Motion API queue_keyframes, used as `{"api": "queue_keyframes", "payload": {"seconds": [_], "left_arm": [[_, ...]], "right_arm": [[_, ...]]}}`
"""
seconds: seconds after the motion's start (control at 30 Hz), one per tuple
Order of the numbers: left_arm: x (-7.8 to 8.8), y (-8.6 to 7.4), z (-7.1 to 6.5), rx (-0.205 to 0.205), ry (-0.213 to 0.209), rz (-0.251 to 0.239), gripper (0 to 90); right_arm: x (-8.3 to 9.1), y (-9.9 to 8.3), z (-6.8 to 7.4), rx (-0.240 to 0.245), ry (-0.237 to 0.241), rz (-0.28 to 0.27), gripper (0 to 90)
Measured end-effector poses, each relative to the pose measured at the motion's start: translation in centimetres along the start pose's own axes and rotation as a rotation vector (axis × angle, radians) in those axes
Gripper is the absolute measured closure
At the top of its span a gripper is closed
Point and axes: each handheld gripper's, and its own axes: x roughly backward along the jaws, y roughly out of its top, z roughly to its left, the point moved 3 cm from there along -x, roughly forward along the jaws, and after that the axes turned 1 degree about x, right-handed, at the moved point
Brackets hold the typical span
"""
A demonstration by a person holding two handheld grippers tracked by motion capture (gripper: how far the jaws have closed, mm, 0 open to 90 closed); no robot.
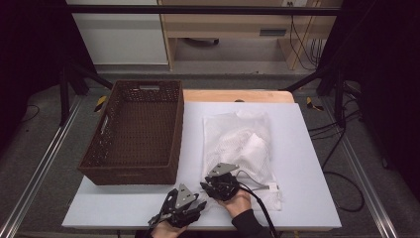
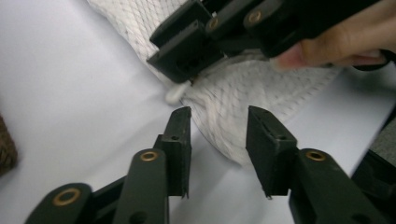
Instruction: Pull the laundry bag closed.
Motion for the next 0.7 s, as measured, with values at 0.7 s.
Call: {"api": "queue_keyframes", "payload": {"seconds": [0.7], "left_arm": [[-0.5,-0.4,-0.7,-0.009,0.043,0.031,88.2]], "right_arm": [[-0.9,0.5,1.3,0.020,0.016,0.033,80.8]]}}
